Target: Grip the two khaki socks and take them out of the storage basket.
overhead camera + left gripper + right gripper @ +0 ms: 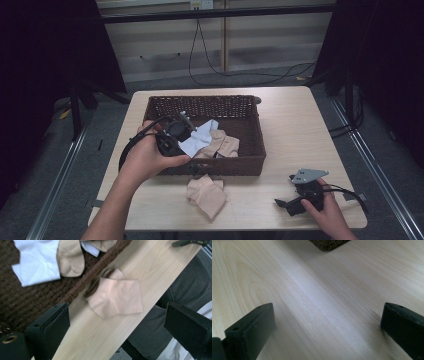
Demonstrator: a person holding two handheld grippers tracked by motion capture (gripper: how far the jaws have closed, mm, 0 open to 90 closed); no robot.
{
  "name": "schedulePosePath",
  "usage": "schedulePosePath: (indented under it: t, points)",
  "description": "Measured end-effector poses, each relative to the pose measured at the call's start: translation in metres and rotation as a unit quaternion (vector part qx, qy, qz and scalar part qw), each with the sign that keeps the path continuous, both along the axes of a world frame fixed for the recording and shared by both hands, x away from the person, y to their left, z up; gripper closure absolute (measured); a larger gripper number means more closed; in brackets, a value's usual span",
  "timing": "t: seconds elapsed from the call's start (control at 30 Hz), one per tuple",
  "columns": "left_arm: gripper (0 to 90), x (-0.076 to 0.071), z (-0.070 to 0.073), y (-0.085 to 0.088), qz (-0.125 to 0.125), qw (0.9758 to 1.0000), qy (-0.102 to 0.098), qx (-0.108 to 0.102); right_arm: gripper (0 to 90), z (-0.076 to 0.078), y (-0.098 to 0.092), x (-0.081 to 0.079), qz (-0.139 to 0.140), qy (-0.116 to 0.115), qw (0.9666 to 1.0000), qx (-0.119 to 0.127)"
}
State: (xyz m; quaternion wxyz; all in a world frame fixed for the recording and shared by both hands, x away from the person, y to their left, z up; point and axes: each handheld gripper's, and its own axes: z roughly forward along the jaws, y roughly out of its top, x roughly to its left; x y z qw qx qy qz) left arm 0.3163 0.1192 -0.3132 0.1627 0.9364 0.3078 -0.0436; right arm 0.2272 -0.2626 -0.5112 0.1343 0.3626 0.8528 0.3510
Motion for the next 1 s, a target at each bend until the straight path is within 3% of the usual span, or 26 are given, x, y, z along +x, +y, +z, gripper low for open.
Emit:
schedulePosePath:
  t: [0.3,0.63,0.9,1.0]
  points:
    - [4.5,-0.009,-0.016,0.013,0.006,0.9999,-0.011,-0.002,0.0,0.000,0.000,0.000,0.000,0.000,1.0000,0.000]
    - [4.5,-0.020,-0.046,0.027,0.014,0.9999,-0.001,-0.003,0.0,0.000,0.000,0.000,-0.001,0.000,1.0000,0.000]
    - [4.6,-0.026,-0.067,0.033,0.026,0.9997,-0.007,0.000,0.0,0.000,0.000,0.000,-0.001,0.000,1.0000,0.000]
    - [4.8,-0.028,-0.076,0.032,0.028,0.9995,-0.002,-0.012,0.0,0.000,0.000,0.000,-0.001,0.000,1.0000,0.000]
